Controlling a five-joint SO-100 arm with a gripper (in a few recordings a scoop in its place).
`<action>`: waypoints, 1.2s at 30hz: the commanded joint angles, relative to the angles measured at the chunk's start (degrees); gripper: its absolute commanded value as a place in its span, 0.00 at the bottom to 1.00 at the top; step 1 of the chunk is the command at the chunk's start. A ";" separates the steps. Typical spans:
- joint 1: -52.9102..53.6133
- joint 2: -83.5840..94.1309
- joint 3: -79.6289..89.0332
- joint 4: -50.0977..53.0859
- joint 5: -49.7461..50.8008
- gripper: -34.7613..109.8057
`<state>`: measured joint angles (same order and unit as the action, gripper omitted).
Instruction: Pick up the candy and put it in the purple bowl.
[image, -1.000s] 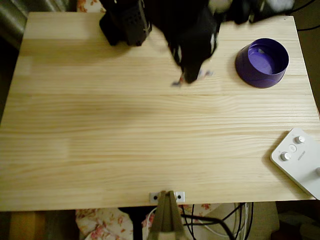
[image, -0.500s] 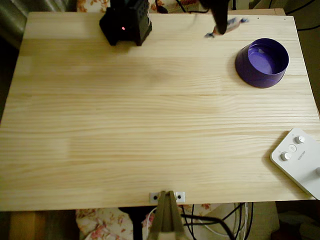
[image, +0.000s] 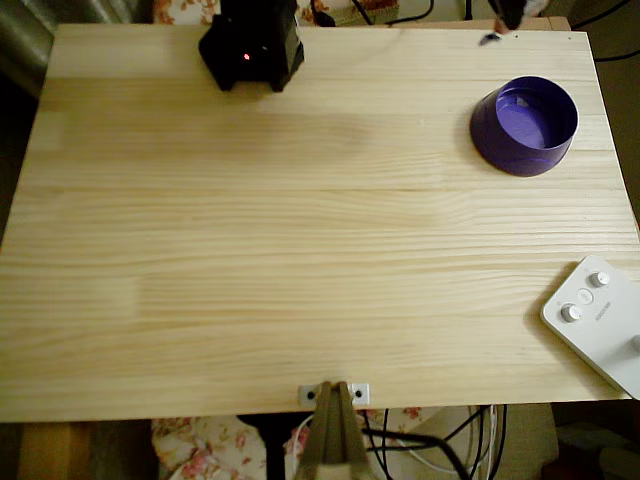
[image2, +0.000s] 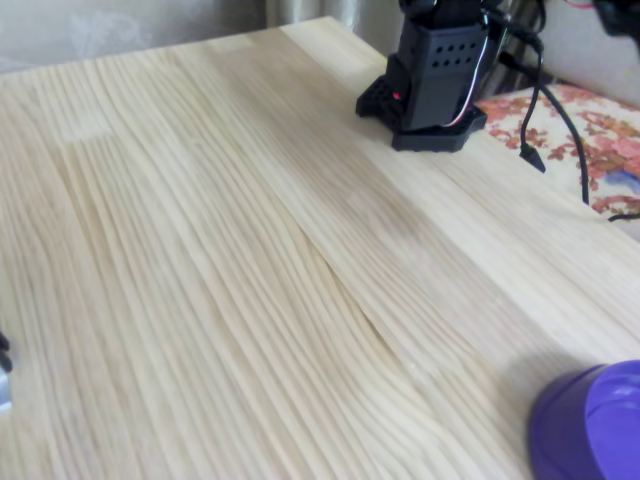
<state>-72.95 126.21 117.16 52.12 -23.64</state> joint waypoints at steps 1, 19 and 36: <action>-0.79 -4.22 -4.57 -5.10 0.79 0.24; 3.52 -28.21 -22.06 -4.39 4.48 0.24; -1.49 -31.46 -25.66 -4.48 8.44 0.24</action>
<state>-73.56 93.78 98.35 47.81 -15.38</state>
